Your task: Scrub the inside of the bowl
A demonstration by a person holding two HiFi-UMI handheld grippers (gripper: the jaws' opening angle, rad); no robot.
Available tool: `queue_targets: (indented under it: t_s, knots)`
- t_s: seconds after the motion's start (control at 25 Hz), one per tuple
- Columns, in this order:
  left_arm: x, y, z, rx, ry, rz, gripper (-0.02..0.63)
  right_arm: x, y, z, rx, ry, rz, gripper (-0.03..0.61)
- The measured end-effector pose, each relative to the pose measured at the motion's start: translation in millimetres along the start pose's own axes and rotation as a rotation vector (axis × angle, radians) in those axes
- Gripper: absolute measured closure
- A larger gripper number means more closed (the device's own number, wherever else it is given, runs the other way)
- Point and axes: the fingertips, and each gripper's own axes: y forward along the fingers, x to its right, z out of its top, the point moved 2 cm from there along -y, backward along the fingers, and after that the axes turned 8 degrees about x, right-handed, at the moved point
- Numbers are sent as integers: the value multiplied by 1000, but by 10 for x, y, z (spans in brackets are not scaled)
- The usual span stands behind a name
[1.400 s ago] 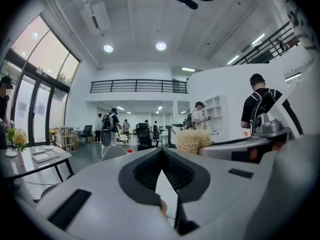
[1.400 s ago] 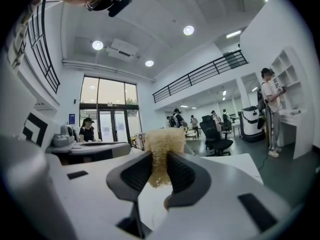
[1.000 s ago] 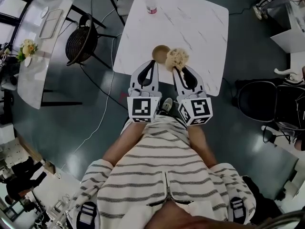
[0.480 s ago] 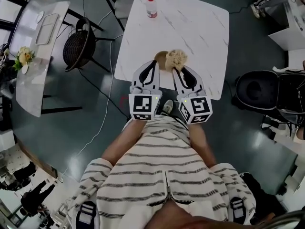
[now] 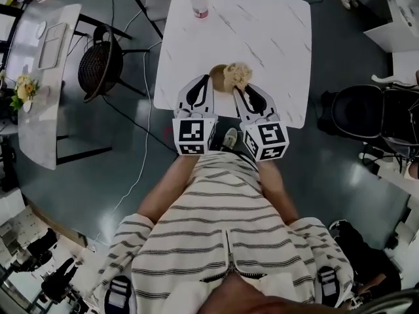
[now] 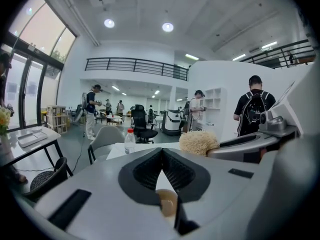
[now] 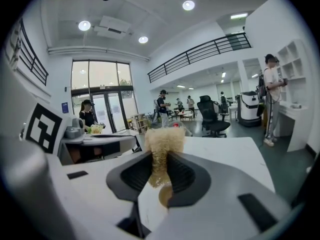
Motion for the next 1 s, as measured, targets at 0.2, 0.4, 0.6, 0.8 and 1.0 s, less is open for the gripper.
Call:
queue_targets:
  t_s: [0.2,0.4,0.6,0.8,1.0]
  knots:
    - [-89,137,-224,-82,0,-4,607,36,129,-177,-63,12,-10,481]
    - [-142,250,-486,-172,-31,-17,607,110,230,-404,-131,38,-31,481]
    - [-205,361,-772,-260,-104,-48,606,161,383,-590,-189,54,-42,481]
    - [-283,429,-1112,-360,-158,-51,606,229,479,-824,-249,62,-52,482]
    - [-397,488,-1442,-447,-240,-38,606,290,555,-989,-290,69,-62,480]
